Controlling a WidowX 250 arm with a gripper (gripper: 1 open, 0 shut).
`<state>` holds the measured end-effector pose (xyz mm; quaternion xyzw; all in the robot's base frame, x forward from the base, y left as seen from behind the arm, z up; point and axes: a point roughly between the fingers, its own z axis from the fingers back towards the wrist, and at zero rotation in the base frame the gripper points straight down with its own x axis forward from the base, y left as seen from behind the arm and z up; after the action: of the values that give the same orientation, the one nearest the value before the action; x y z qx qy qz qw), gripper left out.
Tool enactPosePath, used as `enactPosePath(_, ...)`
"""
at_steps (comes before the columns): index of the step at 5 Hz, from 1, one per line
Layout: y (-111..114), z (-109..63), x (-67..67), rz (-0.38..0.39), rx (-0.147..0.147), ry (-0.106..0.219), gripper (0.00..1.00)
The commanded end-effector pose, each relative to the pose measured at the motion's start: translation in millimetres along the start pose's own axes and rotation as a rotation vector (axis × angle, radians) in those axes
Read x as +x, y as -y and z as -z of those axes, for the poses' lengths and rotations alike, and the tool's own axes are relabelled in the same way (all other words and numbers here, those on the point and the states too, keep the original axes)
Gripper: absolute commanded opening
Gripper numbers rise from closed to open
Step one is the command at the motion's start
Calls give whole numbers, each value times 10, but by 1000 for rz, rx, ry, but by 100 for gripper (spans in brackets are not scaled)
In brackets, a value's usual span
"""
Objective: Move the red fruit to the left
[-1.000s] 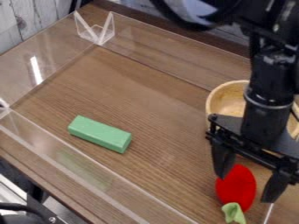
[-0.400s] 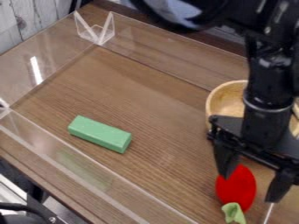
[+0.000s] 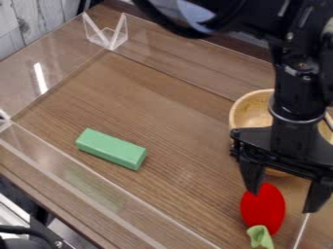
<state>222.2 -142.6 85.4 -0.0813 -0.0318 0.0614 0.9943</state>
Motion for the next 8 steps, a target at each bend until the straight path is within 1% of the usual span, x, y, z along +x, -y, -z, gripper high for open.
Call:
enactPosePath(1,73,-121,120,4,-28,43,100)
enactPosePath(2,71,-145,133,14,-32,42,100)
enactPosePath(4,-96,-132,79,46,-35,35,100)
enactPosePath(5,-52,-209,47,20,-33,49,100)
enactPosePath(6,13,-237,18,3,-32,53,100)
enactPosePath(8,105,-335,61,-29,-28,67,100)
